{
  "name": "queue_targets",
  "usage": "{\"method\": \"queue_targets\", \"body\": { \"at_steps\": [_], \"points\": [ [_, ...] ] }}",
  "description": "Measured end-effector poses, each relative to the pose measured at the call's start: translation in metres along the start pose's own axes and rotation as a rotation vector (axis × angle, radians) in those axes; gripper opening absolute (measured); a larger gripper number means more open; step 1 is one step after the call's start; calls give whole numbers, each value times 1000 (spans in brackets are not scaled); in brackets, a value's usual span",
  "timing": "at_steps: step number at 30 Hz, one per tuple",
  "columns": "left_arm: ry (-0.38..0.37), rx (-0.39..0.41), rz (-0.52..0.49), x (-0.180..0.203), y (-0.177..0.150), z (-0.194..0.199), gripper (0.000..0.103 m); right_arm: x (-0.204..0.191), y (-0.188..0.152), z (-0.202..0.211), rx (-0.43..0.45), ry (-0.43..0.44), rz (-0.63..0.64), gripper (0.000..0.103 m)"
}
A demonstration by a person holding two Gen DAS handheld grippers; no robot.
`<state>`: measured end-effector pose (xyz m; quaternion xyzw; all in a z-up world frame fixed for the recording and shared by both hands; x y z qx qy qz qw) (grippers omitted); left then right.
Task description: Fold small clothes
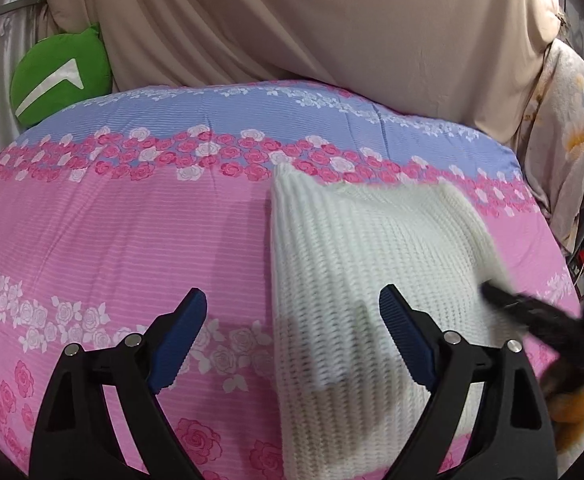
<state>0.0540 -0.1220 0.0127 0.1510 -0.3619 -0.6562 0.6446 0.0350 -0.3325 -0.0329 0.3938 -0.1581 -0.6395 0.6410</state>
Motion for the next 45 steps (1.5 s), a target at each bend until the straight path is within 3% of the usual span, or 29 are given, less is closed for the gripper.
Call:
{"method": "queue_targets", "body": {
  "at_steps": [2,7,8,11,17,21,26,32,39,41,43,44,45],
  "points": [
    [-1,-26,-9,4,-7,-7,86,-2,3,10,21,44,-43,17],
    [-6,-58,-43,14,-19,-15,86,-24,11,42,52,48,-13,26],
    [-1,-55,-49,14,-19,-16,86,-27,8,48,48,45,-3,33],
    [-3,-58,-61,14,-22,-16,86,-30,-16,59,7,88,-15,48],
    [-7,-68,-65,16,-24,-18,86,-37,-63,59,-79,160,-80,57],
    [-7,-72,-68,16,-25,-18,86,-35,-62,52,-63,212,-137,58],
    [-4,-72,-73,15,-29,-15,86,-40,-34,46,-7,306,-154,58],
    [1,-68,-71,9,-30,-11,87,-36,-22,14,-38,314,-173,58],
    [9,-8,23,-26,-5,9,87,-65,10,15,10,309,-59,58],
    [28,17,50,-42,4,16,87,-66,13,4,-5,284,-40,58],
    [52,37,76,-60,11,23,87,-62,12,-10,-35,234,-43,49],
    [63,45,88,-68,13,27,87,-61,12,-12,-35,219,-43,23],
    [73,52,101,-76,15,29,87,-65,15,-9,-27,228,-45,16]
  ]
}}
Point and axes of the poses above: each gripper's, at about its wrist camera, not at the fingertips, and z roughly against the way its jaws point, x to its right, y to its top, the point moved 9 cm from there along -z, roughly the way its jaws point, and after that the axes turned 12 degrees about z, right-handed, at the moved point
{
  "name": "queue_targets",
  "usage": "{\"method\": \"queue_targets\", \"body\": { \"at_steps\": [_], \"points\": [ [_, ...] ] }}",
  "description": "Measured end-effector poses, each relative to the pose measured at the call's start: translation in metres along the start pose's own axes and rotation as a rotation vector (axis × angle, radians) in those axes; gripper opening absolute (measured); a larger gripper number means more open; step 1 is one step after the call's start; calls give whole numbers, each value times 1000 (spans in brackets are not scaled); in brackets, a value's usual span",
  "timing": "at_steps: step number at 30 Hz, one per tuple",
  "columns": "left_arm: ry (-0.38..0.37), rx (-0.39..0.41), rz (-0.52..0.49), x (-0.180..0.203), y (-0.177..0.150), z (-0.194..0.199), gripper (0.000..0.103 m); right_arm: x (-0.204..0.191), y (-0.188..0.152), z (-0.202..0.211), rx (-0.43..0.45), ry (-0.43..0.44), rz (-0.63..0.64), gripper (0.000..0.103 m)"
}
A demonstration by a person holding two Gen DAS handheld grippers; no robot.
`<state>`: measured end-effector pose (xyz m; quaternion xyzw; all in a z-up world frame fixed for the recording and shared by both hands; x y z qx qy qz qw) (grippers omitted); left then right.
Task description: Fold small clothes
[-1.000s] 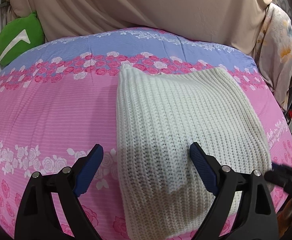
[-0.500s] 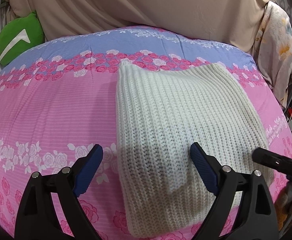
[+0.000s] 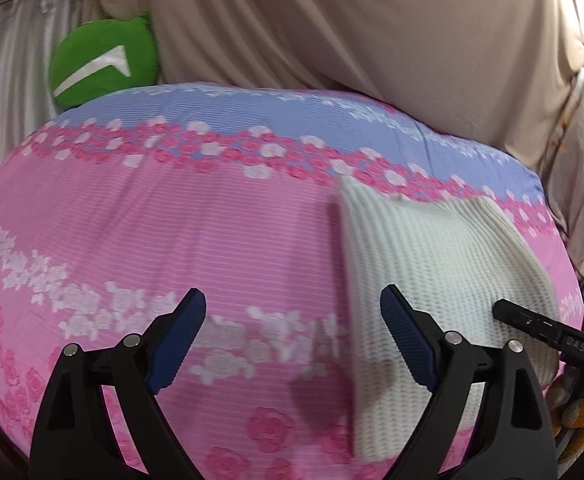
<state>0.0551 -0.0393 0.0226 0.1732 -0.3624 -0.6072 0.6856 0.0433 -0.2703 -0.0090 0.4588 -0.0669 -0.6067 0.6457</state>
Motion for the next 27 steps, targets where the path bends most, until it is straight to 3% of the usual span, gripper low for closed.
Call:
{"method": "queue_targets", "body": {
  "at_steps": [2,6,9,13,16,20,23,25,27],
  "points": [
    [19,14,30,-17,5,5,87,-25,15,13,56,66,29,15],
    [65,53,86,-48,21,11,87,-110,52,20,115,166,216,14],
    [98,84,146,-73,32,19,87,-177,64,-13,83,231,349,14],
    [119,98,180,-89,34,29,87,-207,55,-57,7,287,373,13],
    [117,96,168,-83,32,31,87,-193,59,-50,29,262,347,13],
    [45,78,115,-49,31,27,87,-128,64,15,136,144,235,13],
    [-60,34,35,0,23,19,87,-47,33,45,124,11,65,13],
    [-126,-4,-30,39,11,10,87,7,-5,37,46,-54,-75,13],
    [-179,-52,-89,76,-6,-1,87,39,-34,24,16,-42,-175,10]
  ]
}}
Point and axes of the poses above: each gripper's, at about its wrist camera, not at the fingertips, and z roughly against the way its jaws point, x to its right, y to its top, the point moved 9 cm from there along -z, roughly the way its jaws point, and after that the axes turned 12 degrees about z, right-handed, at the moved point
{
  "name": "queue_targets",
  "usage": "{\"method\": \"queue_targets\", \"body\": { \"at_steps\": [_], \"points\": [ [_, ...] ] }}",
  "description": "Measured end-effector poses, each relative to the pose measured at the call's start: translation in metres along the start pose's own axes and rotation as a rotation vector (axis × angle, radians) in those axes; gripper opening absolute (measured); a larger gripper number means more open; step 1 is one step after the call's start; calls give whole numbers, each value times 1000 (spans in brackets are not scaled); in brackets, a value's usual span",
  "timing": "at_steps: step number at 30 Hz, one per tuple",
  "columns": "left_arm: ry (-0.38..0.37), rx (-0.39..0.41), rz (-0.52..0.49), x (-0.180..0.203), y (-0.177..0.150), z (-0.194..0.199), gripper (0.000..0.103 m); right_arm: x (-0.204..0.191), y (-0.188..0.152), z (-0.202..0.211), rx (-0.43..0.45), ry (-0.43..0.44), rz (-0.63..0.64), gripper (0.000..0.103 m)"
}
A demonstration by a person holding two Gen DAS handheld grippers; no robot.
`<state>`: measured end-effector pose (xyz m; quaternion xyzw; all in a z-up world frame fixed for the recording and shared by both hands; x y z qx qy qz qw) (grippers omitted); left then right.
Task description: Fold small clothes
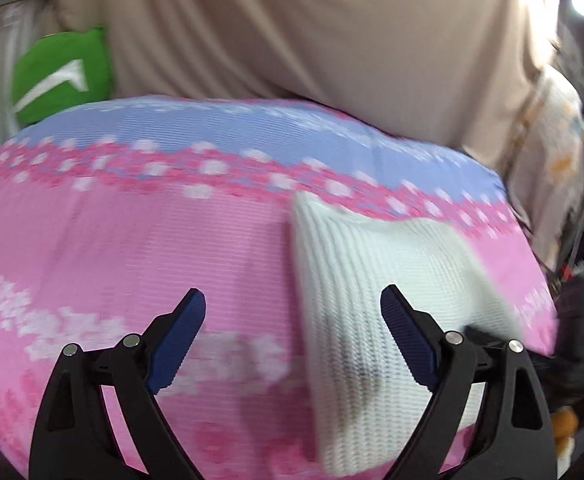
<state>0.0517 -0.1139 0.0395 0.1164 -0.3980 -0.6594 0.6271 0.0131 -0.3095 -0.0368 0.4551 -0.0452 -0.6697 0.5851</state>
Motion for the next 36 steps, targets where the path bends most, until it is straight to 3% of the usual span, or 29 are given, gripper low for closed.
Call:
{"method": "queue_targets", "body": {
  "at_steps": [2,5,8,13,15,18,21,24,27,32,34,36],
  "points": [
    [-21,-35,-47,27,-15,-16,87,1,-3,7,43,107,-68,12],
    [10,-73,-115,51,-41,-36,87,-8,2,29,70,25,14,25],
    [91,-96,-156,48,-60,-52,87,-8,3,51,86,-46,61,30],
    [123,-117,-134,31,-65,-59,88,-10,18,87,197,-184,129,31],
    [127,-118,-136,29,-64,-59,88,-23,26,92,224,-162,170,31],
    [139,-110,-147,30,-64,-59,88,-24,23,70,170,-166,208,28],
    [138,-112,-142,29,-65,-59,89,8,9,31,52,-270,186,29],
    [140,-112,-144,29,-64,-60,89,5,10,42,88,-228,154,28],
    [142,-111,-143,29,-64,-61,90,-11,19,63,142,-249,204,29],
    [142,-111,-141,29,-64,-62,90,10,7,28,39,-304,209,32],
    [145,-110,-139,27,-64,-62,91,14,7,24,40,-233,152,32],
    [143,-114,-134,26,-63,-61,92,9,14,33,64,-228,156,32]
  ]
}}
Point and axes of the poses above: each gripper's, at about its wrist camera, not at the fingertips, and z roughly against the way its jaws point, x to its right, y to its top, the point moved 9 cm from there along -z, roughly the way its jaws point, and after that the axes turned 12 degrees about z, right-handed, at the moved point
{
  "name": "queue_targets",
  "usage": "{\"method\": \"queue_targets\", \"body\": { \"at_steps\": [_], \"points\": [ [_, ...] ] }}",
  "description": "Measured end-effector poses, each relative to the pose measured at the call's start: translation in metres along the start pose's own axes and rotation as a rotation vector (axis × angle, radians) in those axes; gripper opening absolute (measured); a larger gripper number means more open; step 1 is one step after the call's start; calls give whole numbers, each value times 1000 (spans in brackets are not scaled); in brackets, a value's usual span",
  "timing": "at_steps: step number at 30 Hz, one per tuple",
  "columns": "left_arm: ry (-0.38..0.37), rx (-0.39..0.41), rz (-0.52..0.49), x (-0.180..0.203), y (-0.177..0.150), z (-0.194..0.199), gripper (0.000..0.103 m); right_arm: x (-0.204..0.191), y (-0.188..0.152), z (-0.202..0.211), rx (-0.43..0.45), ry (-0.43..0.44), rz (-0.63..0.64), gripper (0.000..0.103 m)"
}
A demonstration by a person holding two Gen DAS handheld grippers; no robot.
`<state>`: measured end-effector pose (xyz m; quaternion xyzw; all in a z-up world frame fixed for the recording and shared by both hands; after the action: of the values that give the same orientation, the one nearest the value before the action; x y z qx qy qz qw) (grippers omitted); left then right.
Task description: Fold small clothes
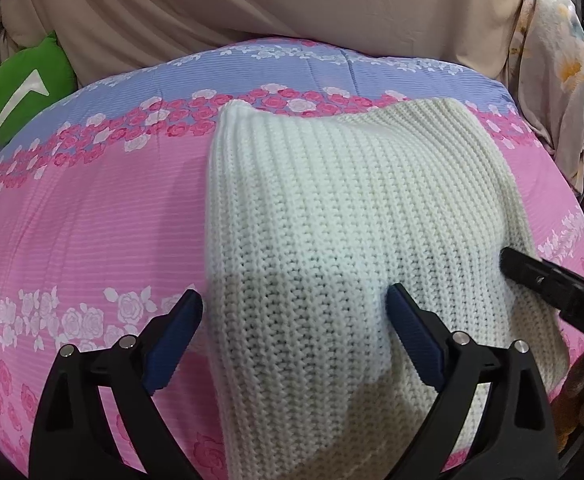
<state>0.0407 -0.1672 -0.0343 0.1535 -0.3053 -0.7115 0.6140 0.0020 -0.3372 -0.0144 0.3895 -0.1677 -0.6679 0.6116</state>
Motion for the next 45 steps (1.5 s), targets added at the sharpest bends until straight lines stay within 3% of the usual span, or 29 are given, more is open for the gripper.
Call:
{"method": "queue_targets", "body": {
  "at_steps": [4,6,7,9,13,17,21,32,34,36,38,40,42,45],
  "points": [
    [-34,-23,33,-2,2,4,91,-3,12,20,50,13,-3,41],
    [-80,-34,65,-3,8,9,92,2,13,22,53,3,-16,68],
    [-103,-40,81,-5,10,11,94,7,11,20,42,-6,-30,71],
    [-148,-54,124,-11,17,12,96,11,5,12,8,14,-57,72],
    [-163,-104,179,-22,22,-4,96,11,-8,-14,-68,123,-127,72],
    [-226,-175,224,-17,18,-22,97,6,-10,-29,-87,210,-171,74],
    [-246,-189,209,-3,17,-32,97,1,-6,-39,-88,279,-192,77],
    [-268,-175,189,9,22,-51,98,-12,8,-49,-39,312,-146,80],
    [-279,-159,177,12,23,-49,98,-14,10,-50,-36,310,-141,71],
    [-293,-140,162,13,26,-42,86,-16,12,-49,-29,304,-135,57],
    [-306,-107,132,15,33,-28,59,-20,18,-42,-10,284,-113,50],
    [-348,-72,101,18,45,-9,49,-27,30,-31,26,274,-99,47],
    [-402,-42,77,20,56,10,46,-37,46,-16,67,269,-70,46],
    [-444,70,20,21,86,49,45,-60,82,13,164,267,1,46]
  ]
}}
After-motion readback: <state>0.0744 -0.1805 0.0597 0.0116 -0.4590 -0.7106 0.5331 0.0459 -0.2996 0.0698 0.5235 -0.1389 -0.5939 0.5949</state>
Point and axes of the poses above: each gripper's, at about its wrist camera, not at the fingertips, and z roughly against the way its jaws point, x to its right, y to its top, the point moved 9 cm from there along -z, roughly the way its jaws point, and after that the axes turned 12 degrees about z, right-handed, at the moved point
